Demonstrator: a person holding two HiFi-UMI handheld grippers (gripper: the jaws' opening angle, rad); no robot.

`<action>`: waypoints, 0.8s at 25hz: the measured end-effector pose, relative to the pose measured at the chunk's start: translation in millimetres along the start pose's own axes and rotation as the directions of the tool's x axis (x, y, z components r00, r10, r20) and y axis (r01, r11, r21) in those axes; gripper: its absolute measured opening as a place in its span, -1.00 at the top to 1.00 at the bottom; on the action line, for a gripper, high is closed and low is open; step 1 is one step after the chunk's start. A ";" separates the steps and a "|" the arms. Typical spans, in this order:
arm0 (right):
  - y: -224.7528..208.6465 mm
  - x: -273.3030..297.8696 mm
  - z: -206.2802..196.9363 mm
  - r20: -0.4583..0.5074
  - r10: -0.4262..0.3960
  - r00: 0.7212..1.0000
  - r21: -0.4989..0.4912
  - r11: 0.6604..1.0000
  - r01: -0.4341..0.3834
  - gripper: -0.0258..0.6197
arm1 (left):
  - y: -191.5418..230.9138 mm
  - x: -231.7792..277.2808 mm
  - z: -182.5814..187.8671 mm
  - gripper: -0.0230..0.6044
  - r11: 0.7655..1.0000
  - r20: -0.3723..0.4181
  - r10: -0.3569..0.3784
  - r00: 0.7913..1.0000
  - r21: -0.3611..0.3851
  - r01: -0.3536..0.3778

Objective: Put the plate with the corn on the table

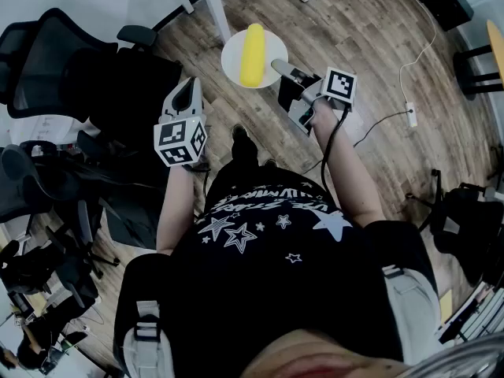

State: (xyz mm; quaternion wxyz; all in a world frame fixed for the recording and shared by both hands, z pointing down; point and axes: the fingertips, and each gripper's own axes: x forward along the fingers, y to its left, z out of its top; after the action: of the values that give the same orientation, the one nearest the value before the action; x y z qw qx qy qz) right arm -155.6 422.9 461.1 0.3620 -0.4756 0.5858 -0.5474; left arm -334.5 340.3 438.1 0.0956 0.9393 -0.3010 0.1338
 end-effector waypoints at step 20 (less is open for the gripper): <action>16.6 -2.6 -2.2 -0.002 0.018 1.000 -0.025 1.000 -0.018 0.81 | -3.1 -10.3 5.7 0.91 1.000 0.002 -0.018 1.000 0.001 0.018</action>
State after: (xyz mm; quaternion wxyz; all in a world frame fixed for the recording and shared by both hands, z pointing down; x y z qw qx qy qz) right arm -159.5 425.2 444.7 0.3602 -0.4743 0.5973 -0.5371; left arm -339.7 346.9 429.2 0.0961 0.9421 -0.2927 0.1322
